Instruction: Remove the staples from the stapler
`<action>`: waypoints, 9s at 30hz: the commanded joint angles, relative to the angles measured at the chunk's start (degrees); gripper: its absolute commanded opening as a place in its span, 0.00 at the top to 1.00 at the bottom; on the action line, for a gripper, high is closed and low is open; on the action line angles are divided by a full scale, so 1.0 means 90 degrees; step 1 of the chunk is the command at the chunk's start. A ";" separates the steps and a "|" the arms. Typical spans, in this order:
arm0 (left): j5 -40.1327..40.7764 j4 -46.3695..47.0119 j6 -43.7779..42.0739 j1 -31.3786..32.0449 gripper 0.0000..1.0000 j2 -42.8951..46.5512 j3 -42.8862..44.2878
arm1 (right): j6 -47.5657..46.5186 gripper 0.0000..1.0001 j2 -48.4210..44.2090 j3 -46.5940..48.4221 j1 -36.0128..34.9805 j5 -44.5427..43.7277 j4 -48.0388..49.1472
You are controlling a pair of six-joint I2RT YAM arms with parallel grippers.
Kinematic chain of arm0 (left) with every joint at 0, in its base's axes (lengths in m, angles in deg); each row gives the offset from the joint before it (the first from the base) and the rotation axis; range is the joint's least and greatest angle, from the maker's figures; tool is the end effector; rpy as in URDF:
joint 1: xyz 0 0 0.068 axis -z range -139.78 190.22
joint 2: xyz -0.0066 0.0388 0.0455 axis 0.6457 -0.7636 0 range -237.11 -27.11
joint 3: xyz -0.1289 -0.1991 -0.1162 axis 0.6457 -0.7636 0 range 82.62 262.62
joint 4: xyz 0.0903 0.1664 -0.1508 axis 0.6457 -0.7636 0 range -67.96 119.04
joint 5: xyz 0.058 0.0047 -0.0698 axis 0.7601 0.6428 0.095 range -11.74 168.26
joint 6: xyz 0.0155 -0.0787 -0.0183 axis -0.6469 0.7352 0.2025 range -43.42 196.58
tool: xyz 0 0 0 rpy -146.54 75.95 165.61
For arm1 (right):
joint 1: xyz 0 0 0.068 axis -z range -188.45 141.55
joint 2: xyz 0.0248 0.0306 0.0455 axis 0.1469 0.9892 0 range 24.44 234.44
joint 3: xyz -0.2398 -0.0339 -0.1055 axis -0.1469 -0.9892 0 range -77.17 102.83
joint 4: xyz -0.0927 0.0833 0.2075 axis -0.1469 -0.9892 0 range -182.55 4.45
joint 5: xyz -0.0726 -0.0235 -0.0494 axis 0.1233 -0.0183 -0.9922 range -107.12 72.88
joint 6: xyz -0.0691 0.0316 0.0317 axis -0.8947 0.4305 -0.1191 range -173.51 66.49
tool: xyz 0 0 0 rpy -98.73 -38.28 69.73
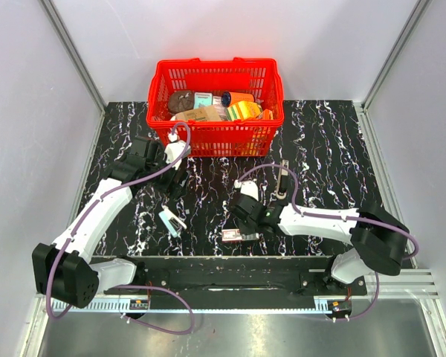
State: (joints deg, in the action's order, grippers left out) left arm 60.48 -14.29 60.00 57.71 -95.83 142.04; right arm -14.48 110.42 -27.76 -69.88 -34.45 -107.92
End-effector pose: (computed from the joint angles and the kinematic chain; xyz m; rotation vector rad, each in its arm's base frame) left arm 0.2267 -0.0944 0.2611 0.8470 2.3193 -0.3924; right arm 0.1581 0.2458 0.1606 -0.3898 2.5252 0.2966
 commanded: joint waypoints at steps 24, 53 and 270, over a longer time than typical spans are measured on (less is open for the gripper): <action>0.0090 0.0176 -0.0189 0.0272 0.15 -0.0078 0.0049 | 0.0028 0.97 -0.0791 -0.0255 0.0292 -0.0155 -0.0288; 0.1145 0.0762 -0.1449 0.1210 0.33 -0.1913 -0.0811 | 0.0127 0.85 -0.1495 -0.0538 0.0732 -0.0126 0.1479; 0.1498 0.0372 -0.3227 0.1669 0.71 -0.3780 0.0380 | -0.0020 0.92 -0.3029 -0.0793 0.0751 -0.0165 0.1207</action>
State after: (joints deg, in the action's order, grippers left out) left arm 75.26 -10.86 29.29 72.64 -128.93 145.77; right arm -14.66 84.45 -35.63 -63.34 -35.93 -98.30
